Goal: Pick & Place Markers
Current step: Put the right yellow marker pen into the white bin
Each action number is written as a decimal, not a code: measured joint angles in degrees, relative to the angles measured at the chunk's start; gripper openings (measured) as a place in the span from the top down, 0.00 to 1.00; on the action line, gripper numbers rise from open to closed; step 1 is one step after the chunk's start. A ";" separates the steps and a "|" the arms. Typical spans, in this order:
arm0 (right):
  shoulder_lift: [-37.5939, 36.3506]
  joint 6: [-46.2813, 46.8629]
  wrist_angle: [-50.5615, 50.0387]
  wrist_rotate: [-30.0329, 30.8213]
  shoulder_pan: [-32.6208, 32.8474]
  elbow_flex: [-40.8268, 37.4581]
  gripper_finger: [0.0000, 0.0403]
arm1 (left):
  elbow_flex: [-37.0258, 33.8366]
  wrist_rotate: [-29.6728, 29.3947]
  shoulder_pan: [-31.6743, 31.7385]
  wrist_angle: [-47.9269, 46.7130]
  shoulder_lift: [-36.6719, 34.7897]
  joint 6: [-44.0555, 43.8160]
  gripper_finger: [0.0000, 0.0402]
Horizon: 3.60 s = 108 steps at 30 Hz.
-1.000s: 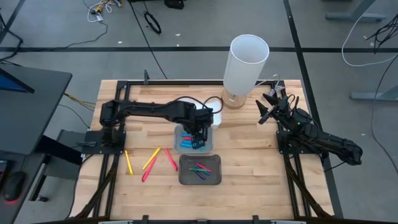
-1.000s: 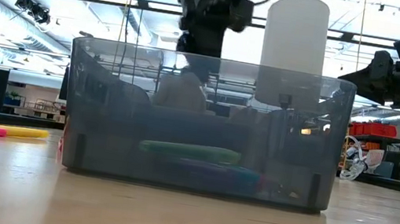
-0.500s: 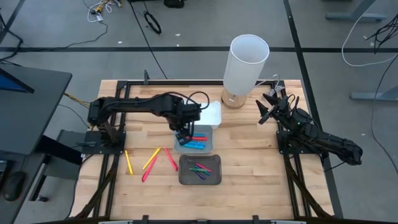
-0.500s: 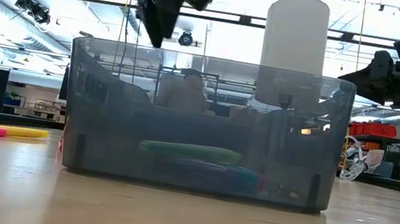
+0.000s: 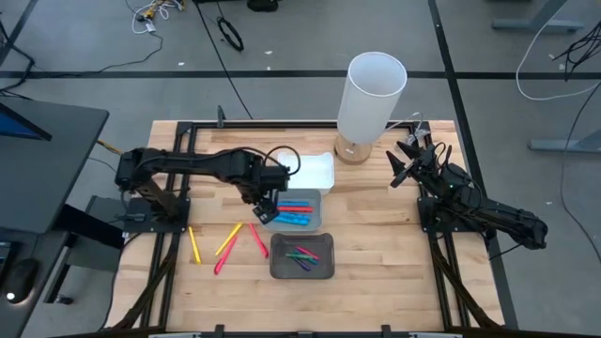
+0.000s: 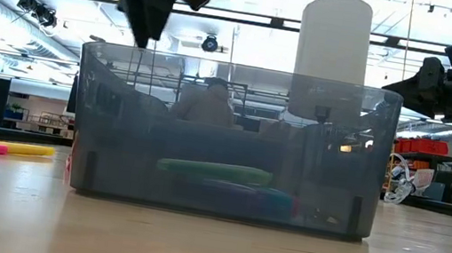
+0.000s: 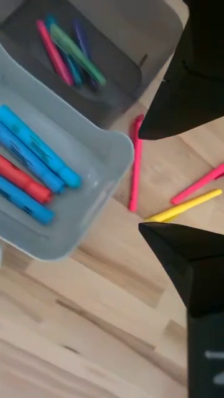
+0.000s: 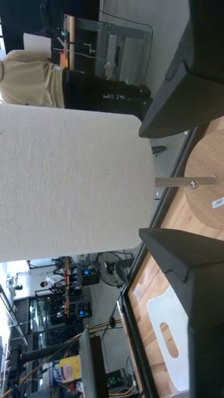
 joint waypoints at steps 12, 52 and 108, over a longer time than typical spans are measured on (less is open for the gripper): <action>0.01 0.01 -0.01 -0.01 0.00 -0.01 0.38 | -8.72 -0.96 -3.02 1.57 -6.97 -10.28 0.41; 0.01 0.00 0.00 -0.01 0.00 0.00 0.38 | -29.21 0.71 -25.55 5.06 -20.52 -40.53 0.41; 0.01 -0.01 0.01 -0.02 0.00 0.01 0.38 | -41.56 -0.40 -26.76 24.81 -4.24 -42.02 0.41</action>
